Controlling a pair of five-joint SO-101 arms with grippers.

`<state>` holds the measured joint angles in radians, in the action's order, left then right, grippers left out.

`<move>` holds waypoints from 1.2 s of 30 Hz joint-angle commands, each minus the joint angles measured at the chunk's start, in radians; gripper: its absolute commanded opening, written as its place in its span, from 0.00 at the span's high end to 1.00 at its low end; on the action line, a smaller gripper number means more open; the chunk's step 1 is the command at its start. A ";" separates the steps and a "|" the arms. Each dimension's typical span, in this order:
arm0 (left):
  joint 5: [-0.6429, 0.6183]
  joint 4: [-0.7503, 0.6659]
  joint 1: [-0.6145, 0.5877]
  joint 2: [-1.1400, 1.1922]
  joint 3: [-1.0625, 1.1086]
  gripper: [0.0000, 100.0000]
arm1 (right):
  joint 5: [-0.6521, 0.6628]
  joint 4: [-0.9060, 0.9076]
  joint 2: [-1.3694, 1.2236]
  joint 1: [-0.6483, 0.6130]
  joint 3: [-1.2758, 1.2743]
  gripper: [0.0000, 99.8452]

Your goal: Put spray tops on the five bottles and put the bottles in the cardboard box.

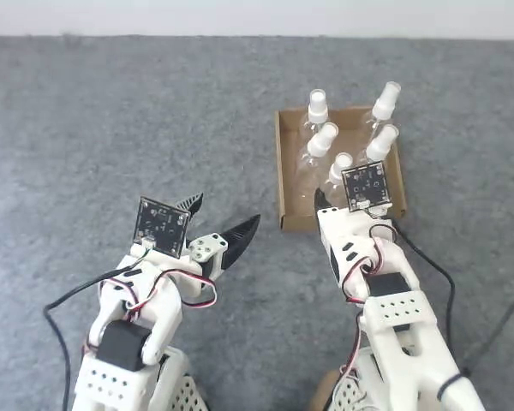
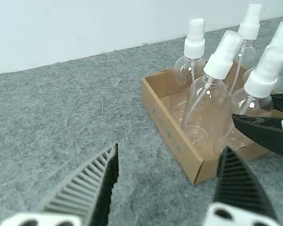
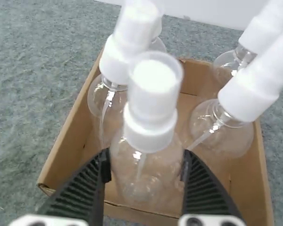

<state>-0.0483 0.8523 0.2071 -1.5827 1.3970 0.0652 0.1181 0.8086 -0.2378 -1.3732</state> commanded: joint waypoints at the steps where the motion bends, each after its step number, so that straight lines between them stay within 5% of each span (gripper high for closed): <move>1: -0.003 -0.023 0.000 0.008 -0.004 0.69 | -0.020 0.005 -0.004 0.004 0.058 0.84; 13: -0.002 -0.023 0.000 0.008 -0.004 0.69 | 0.017 0.005 -0.004 0.001 0.068 0.83; 19: 0.000 -0.023 0.000 0.008 -0.004 0.69 | 0.021 0.007 -0.004 0.001 0.066 0.72; 36: 0.000 -0.023 0.000 0.008 -0.004 0.69 | 0.023 0.056 0.068 -0.001 0.084 0.72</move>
<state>-0.0483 0.8523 0.2071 -1.5827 1.3970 0.0744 0.1181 0.8101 -0.2378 -1.3732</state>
